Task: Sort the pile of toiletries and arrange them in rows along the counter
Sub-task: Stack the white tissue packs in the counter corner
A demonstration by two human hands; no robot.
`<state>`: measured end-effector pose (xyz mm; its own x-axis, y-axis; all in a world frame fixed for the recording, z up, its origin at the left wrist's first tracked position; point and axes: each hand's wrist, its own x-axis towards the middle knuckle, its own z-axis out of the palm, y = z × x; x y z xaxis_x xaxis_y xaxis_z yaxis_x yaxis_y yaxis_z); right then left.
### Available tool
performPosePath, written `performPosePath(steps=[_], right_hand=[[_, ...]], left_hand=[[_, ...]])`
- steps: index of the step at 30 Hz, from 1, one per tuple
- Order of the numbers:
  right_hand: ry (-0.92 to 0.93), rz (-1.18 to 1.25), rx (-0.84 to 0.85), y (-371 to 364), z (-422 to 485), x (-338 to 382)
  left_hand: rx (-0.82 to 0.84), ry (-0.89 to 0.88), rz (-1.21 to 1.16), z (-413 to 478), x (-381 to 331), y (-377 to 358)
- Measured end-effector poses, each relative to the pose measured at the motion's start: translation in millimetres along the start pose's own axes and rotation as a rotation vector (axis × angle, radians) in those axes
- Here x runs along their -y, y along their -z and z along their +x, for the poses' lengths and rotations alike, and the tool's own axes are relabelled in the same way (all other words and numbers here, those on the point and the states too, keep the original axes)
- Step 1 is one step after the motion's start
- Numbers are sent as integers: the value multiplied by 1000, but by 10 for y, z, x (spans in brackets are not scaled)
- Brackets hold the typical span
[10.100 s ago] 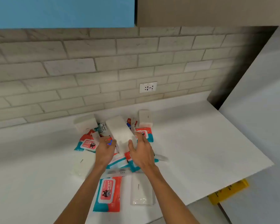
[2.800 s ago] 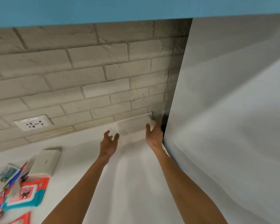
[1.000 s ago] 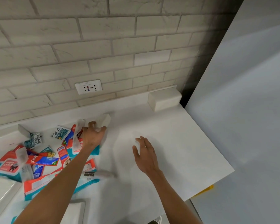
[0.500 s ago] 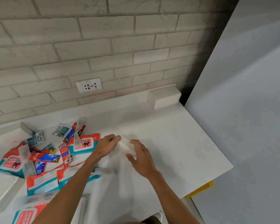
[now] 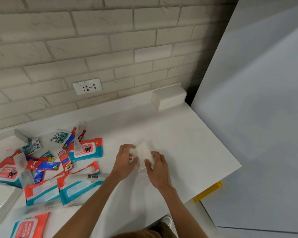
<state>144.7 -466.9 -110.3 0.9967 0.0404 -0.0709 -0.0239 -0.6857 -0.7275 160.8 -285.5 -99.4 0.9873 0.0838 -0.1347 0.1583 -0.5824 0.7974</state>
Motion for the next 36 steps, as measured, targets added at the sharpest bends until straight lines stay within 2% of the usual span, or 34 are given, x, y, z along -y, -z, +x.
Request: performPosePath(steps=[6,11,16,30,36], right_hand=[[3,-175,-80,31,-193,-191],[181,-237,-177,86,-393,-279],[314,-335,-64,26,-588,-498],[191,-161,-90,539,-294,-891],[230,-170,-59,879,69,-1190]], left_hand=[[73,-167,21,-216,90,-258],[68,-254,139,-389,114,-395],[81,-353,306,-602,196,-475],[86,-401,265,-315,-178,-986],[46,-358,226,-76,-511,-1336]])
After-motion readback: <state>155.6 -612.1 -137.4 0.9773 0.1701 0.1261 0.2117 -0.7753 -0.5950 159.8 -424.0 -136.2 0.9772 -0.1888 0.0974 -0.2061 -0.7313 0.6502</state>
